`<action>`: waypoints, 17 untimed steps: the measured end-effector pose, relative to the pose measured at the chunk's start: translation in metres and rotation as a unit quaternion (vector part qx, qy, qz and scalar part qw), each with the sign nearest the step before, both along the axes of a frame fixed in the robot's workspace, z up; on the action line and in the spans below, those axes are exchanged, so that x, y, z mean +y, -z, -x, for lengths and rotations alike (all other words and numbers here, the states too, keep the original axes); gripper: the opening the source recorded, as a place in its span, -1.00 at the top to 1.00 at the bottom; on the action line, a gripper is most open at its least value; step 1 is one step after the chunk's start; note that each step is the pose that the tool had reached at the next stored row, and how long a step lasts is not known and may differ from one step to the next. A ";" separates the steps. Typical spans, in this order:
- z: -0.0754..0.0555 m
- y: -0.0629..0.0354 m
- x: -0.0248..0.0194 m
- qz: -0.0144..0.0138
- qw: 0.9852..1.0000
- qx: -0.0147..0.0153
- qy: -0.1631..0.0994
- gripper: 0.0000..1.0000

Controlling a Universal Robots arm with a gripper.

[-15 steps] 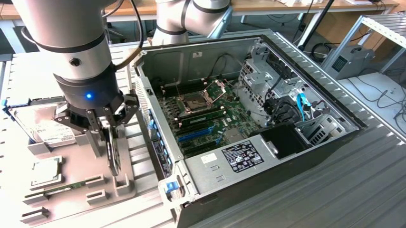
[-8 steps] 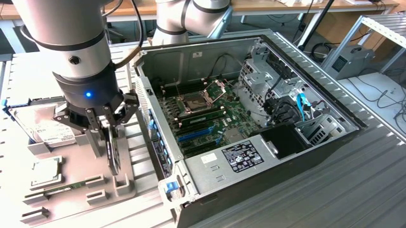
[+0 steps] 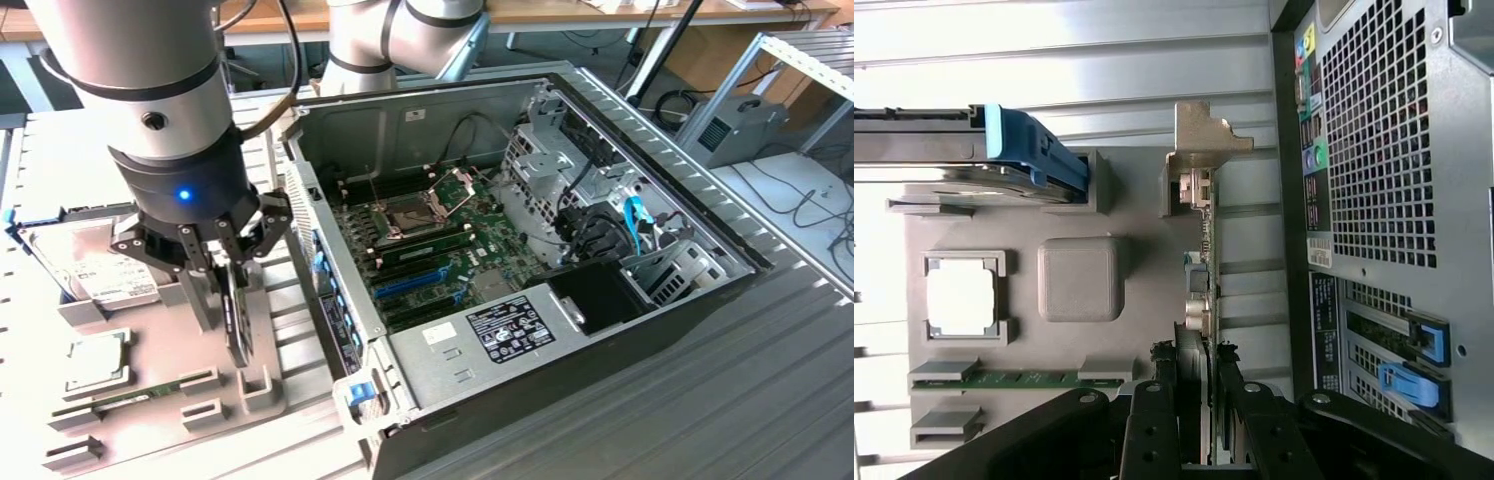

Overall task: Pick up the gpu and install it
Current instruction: 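Pick up the gpu and move the gpu toward the slot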

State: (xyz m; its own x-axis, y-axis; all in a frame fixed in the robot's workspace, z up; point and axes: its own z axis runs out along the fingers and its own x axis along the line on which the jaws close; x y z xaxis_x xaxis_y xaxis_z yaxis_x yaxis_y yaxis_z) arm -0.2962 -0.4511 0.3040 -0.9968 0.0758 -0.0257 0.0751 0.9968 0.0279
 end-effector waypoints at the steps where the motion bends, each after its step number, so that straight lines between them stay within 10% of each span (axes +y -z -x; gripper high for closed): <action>1: 0.000 -0.0004 0.0000 0.000 1.000 0.000 0.000 0.47; 17: 0.000 -0.0062 0.0000 0.000 1.000 0.000 0.000 0.47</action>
State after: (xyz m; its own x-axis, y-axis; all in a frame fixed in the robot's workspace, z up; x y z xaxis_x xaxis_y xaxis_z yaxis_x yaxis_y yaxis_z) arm -0.2962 -0.4511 0.3103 -0.9968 0.0758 -0.0257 0.0751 0.9968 0.0280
